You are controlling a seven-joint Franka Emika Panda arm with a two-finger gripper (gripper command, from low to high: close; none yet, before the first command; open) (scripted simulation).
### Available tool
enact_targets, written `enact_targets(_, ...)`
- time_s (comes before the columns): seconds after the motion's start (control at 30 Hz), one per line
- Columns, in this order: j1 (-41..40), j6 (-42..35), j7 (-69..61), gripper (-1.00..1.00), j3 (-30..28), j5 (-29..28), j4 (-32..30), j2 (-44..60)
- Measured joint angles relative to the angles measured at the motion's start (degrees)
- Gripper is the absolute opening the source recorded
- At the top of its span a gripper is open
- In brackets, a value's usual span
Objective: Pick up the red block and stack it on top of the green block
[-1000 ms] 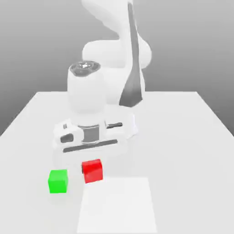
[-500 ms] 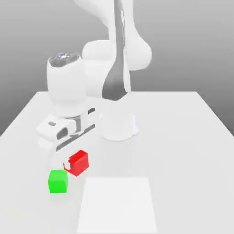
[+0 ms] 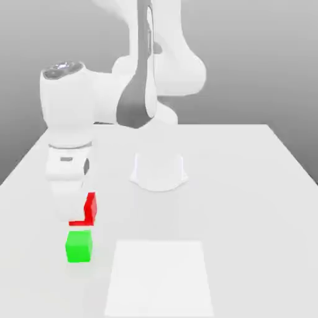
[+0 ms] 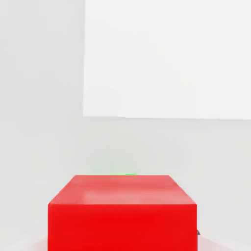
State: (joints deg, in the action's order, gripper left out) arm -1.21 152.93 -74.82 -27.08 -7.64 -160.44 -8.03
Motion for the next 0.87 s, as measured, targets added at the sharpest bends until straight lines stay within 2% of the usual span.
enact_targets(0.13, -0.3, -0.5, -10.2, -1.00, -1.8, -1.2, 0.0, -0.6)
enact_targets(0.2, 0.4, -0.3, -12.8, -1.00, -2.4, 0.1, 0.3, 0.1)
enact_targets(0.53, 3.9, 4.7, -21.4, -1.00, -3.0, 11.3, 1.2, 6.9)
enact_targets(0.8, 3.8, 11.2, -27.6, -1.00, -1.3, 20.1, 0.9, 13.8)
enact_targets(0.83, 3.5, 12.0, -28.2, 1.00, -0.8, 21.0, 0.8, 14.6)
enact_targets(0.87, 3.5, 12.0, -28.2, 1.00, -0.8, 21.0, 0.8, 14.6)
